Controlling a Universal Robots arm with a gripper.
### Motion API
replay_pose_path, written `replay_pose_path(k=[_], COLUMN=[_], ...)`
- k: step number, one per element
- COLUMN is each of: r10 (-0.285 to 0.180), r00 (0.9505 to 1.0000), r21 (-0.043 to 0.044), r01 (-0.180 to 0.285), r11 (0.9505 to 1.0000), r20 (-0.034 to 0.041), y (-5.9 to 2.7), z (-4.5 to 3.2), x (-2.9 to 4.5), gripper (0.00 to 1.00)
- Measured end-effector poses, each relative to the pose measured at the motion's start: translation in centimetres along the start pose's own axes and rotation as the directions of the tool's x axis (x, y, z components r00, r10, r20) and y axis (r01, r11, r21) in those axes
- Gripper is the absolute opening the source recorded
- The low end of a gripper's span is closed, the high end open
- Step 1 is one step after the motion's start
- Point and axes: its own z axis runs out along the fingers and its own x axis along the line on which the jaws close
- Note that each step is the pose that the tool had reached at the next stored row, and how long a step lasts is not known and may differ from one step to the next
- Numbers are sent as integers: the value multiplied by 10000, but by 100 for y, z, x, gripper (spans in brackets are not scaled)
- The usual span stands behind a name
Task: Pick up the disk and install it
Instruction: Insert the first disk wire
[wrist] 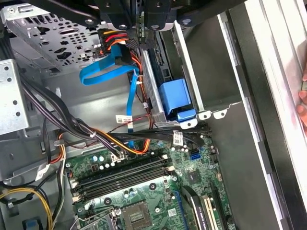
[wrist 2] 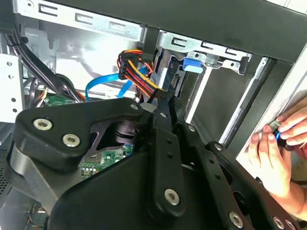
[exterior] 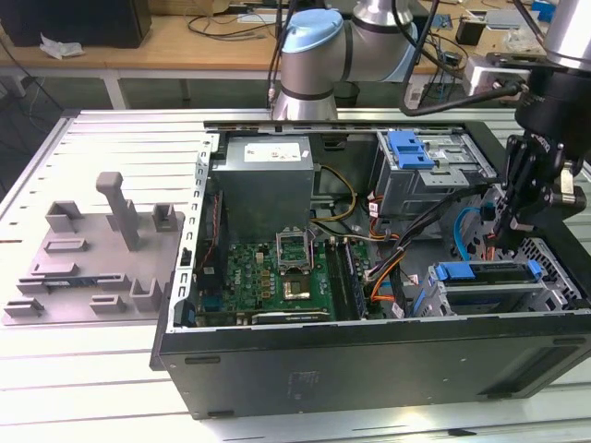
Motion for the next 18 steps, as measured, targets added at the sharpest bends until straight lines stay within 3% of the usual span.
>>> replay_pose_path(k=[2,9,18], r10=[-171,-781,-1096], r00=[9998,9966,9934], r21=[17,99,175], r01=[171,779,1091], r11=[9999,9969,9939], r20=[83,265,332], y=[2,5,4], z=[-2,-1,1], x=[10,26,58], gripper=[16,16,16])
